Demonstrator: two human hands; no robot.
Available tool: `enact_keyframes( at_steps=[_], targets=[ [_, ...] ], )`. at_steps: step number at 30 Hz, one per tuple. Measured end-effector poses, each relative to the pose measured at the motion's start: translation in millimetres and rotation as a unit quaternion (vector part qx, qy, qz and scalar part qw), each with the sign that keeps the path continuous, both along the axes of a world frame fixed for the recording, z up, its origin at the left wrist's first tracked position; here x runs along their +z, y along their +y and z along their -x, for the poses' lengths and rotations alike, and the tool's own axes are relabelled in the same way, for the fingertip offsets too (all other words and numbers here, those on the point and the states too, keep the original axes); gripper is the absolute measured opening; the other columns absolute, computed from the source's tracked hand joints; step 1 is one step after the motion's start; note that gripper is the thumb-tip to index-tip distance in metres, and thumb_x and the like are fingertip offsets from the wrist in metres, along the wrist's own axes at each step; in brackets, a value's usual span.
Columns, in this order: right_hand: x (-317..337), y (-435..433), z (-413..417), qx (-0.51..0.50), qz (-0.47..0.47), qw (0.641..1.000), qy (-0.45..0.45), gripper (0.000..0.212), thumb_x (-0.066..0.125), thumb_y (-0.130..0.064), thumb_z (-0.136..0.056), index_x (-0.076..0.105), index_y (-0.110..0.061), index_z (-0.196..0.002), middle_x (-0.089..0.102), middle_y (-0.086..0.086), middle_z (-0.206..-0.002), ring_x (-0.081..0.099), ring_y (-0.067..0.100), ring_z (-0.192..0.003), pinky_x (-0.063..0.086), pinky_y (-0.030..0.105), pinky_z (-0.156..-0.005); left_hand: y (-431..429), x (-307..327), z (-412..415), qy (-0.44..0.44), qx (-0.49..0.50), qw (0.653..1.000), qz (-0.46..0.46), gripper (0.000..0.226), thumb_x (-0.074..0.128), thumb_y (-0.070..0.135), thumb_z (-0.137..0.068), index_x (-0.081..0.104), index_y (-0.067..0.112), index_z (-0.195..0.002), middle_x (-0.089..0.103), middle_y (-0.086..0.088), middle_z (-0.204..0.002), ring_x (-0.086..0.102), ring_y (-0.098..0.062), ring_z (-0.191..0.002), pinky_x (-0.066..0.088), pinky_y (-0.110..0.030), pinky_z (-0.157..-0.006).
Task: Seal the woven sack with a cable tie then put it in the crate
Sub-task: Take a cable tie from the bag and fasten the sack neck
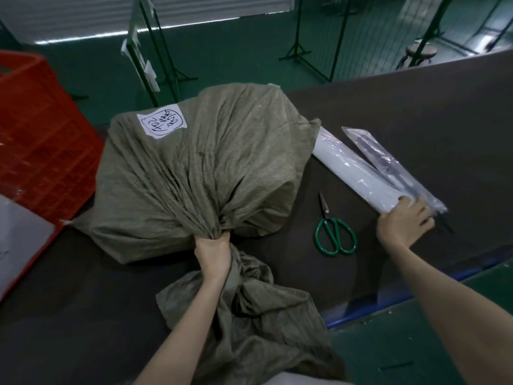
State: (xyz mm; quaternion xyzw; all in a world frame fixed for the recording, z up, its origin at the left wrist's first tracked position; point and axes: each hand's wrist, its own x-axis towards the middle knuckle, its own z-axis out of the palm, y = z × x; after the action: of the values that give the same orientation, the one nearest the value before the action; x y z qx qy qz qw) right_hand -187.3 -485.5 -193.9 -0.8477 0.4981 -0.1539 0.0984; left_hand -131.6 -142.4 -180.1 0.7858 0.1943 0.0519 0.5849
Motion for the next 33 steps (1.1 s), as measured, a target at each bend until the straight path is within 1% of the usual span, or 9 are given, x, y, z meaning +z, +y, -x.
enact_keyframes(
  at_steps=[4, 8, 10, 14, 17, 23, 27, 30, 33],
  targets=[
    [3, -23, 5, -0.001, -0.005, 1.000, 0.015, 0.051, 0.061, -0.008, -0.079, 0.045, -0.004, -0.127, 0.021, 0.024, -0.153, 0.018, 0.040, -0.140, 0.015, 0.055, -0.111, -1, -2, -1, 0.000, 0.006, 1.000, 0.002, 0.050, 0.068, 0.007, -0.081, 0.053, -0.001, -0.128, 0.057, -0.012, -0.131, 0.051, -0.024, -0.122, 0.034, -0.019, -0.096],
    [2, -44, 7, -0.018, -0.037, 0.996, 0.084, 0.055, 0.057, -0.015, -0.084, 0.037, -0.009, -0.135, 0.007, 0.022, -0.158, 0.004, 0.040, -0.145, 0.007, 0.055, -0.114, -1, -6, -2, -0.010, 0.009, 1.000, 0.002, 0.049, 0.068, 0.008, -0.079, 0.056, -0.002, -0.125, 0.059, -0.013, -0.130, 0.053, -0.025, -0.121, 0.036, -0.025, -0.101],
    [0, -47, 8, -0.020, -0.058, 0.992, 0.111, 0.052, 0.054, -0.019, -0.085, 0.038, -0.008, -0.134, 0.012, 0.023, -0.156, 0.008, 0.040, -0.144, 0.007, 0.055, -0.114, -2, -6, -2, -0.021, 0.007, 1.000, 0.001, 0.047, 0.068, 0.006, -0.079, 0.057, -0.002, -0.124, 0.059, -0.012, -0.129, 0.053, -0.024, -0.120, 0.034, -0.022, -0.099],
    [-4, -49, 8, -0.020, -0.111, 0.987, 0.111, 0.049, 0.047, -0.020, -0.088, 0.035, -0.005, -0.133, 0.034, 0.027, -0.145, 0.032, 0.041, -0.134, 0.017, 0.050, -0.110, -2, -9, -3, -0.026, 0.008, 1.000, 0.002, 0.045, 0.068, 0.005, -0.078, 0.059, -0.003, -0.121, 0.060, -0.012, -0.128, 0.053, -0.025, -0.120, 0.033, -0.021, -0.099],
    [-8, -50, 11, 0.004, -0.109, 0.988, 0.111, 0.050, 0.049, -0.018, -0.088, 0.035, -0.004, -0.134, 0.040, 0.029, -0.140, 0.036, 0.042, -0.131, 0.023, 0.048, -0.107, -4, -8, -4, -0.028, 0.021, 0.999, 0.001, 0.046, 0.068, 0.004, -0.078, 0.058, -0.003, -0.122, 0.059, -0.013, -0.130, 0.053, -0.026, -0.122, 0.031, -0.016, -0.095],
    [-3, -60, 23, 0.010, -0.047, 0.992, 0.115, 0.024, 0.054, -0.017, -0.087, 0.059, -0.010, -0.110, 0.025, 0.030, -0.145, 0.024, 0.047, -0.132, 0.021, 0.052, -0.107, -6, -7, -5, -0.028, 0.036, 0.999, -0.010, 0.049, 0.069, 0.003, -0.077, 0.056, -0.004, -0.124, 0.057, -0.015, -0.134, 0.052, -0.024, -0.124, 0.029, -0.013, -0.091],
    [4, -73, 23, 0.014, -0.160, 0.980, 0.116, 0.023, 0.050, -0.020, -0.090, 0.052, -0.021, -0.113, 0.004, 0.023, -0.156, 0.004, 0.046, -0.142, 0.004, 0.061, -0.113, -5, -9, -6, -0.031, 0.034, 0.999, -0.023, 0.049, 0.070, 0.004, -0.076, 0.058, -0.004, -0.123, 0.058, -0.014, -0.133, 0.052, -0.024, -0.124, 0.032, -0.015, -0.093],
    [8, -77, 22, 0.022, -0.223, 0.967, 0.119, 0.028, 0.044, -0.024, -0.091, 0.043, -0.022, -0.119, 0.021, 0.027, -0.149, 0.021, 0.046, -0.136, 0.012, 0.058, -0.112, -3, -13, -8, -0.014, 0.035, 0.999, -0.028, 0.049, 0.071, 0.008, -0.075, 0.058, -0.005, -0.121, 0.060, -0.015, -0.130, 0.054, -0.025, -0.122, 0.037, -0.023, -0.097],
    [5, -76, 24, 0.029, -0.199, 0.973, 0.117, 0.035, 0.043, -0.022, -0.091, 0.038, -0.018, -0.126, 0.026, 0.030, -0.146, 0.025, 0.044, -0.133, 0.016, 0.054, -0.109, -3, -16, -10, -0.002, 0.038, 0.999, -0.026, 0.050, 0.071, 0.011, -0.075, 0.058, -0.005, -0.120, 0.061, -0.015, -0.128, 0.056, -0.027, -0.120, 0.040, -0.029, -0.100]
  ],
)
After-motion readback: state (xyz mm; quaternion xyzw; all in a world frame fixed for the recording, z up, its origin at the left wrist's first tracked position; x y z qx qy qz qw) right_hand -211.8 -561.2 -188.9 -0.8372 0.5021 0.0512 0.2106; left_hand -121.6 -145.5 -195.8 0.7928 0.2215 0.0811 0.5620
